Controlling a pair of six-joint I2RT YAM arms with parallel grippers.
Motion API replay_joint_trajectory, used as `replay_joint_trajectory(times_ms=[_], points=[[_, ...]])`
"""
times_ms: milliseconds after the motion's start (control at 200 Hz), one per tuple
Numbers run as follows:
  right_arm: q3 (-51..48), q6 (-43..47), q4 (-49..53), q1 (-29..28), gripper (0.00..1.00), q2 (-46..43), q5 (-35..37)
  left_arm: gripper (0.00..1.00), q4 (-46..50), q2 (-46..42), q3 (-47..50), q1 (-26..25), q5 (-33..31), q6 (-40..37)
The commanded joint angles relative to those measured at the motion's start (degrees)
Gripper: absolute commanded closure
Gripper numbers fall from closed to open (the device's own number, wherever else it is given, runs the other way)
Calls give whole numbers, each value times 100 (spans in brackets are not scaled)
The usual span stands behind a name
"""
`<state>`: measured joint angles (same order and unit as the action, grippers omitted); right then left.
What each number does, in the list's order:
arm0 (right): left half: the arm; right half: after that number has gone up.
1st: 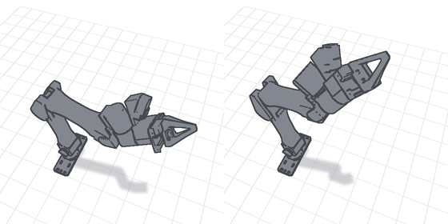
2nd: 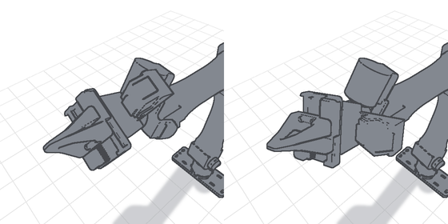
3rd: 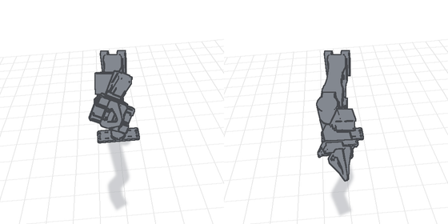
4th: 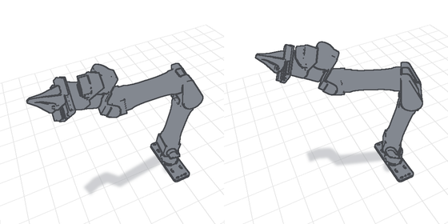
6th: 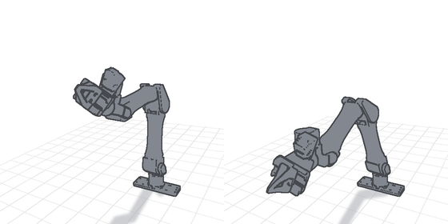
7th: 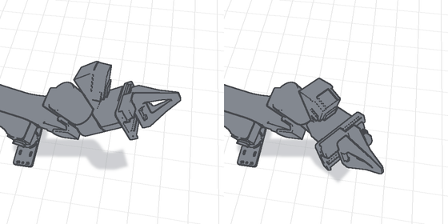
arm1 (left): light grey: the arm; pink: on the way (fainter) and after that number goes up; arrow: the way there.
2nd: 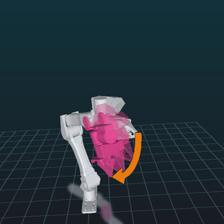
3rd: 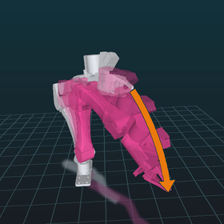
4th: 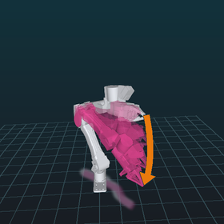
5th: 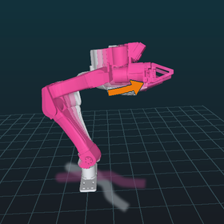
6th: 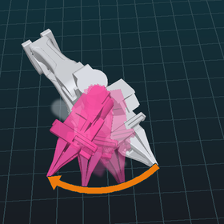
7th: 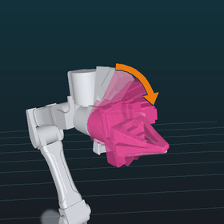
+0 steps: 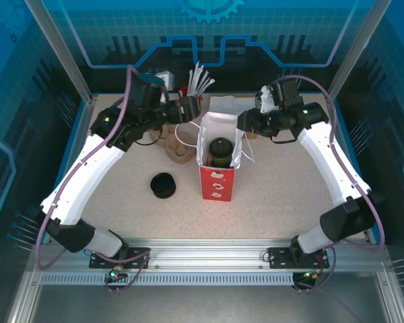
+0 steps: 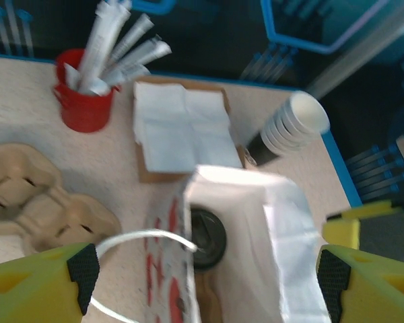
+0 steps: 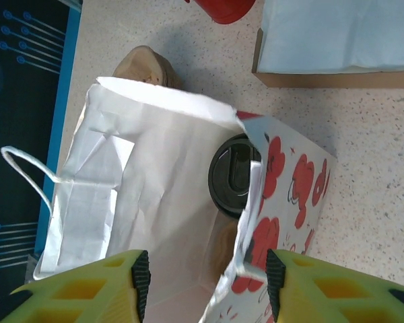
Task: Pack the takeout coffee
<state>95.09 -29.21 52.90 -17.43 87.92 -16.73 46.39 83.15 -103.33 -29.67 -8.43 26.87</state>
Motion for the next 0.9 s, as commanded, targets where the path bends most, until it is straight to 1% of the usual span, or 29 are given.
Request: replay_joint_trajectory(times_ms=[0,55,145,285,360,460,615,810,895], points=[[328,413,187,64,46,336,-159,13,-737,-183,486,445,170,-119],[361,512,138,44,45,474,-181,13,-940,-261,731,682,227,-101],[432,638,80,31,46,708,-298,13,-1296,-342,1056,941,322,-175],[551,803,27,19,49,879,-465,13,-1420,-168,1093,1061,400,-494],[601,901,69,13,54,944,-589,11,-1363,-4,998,1082,381,-595],[541,1037,50,3,65,968,-846,11,-1376,181,942,1112,301,-607],[427,1216,18,3,77,1020,-1263,11,-1462,440,830,1130,284,-596],[155,1136,-54,-24,83,884,-1384,11,-1514,713,684,1128,307,-551],[-65,1029,-117,-31,84,736,-1378,11,-1643,795,700,1130,315,-508]])
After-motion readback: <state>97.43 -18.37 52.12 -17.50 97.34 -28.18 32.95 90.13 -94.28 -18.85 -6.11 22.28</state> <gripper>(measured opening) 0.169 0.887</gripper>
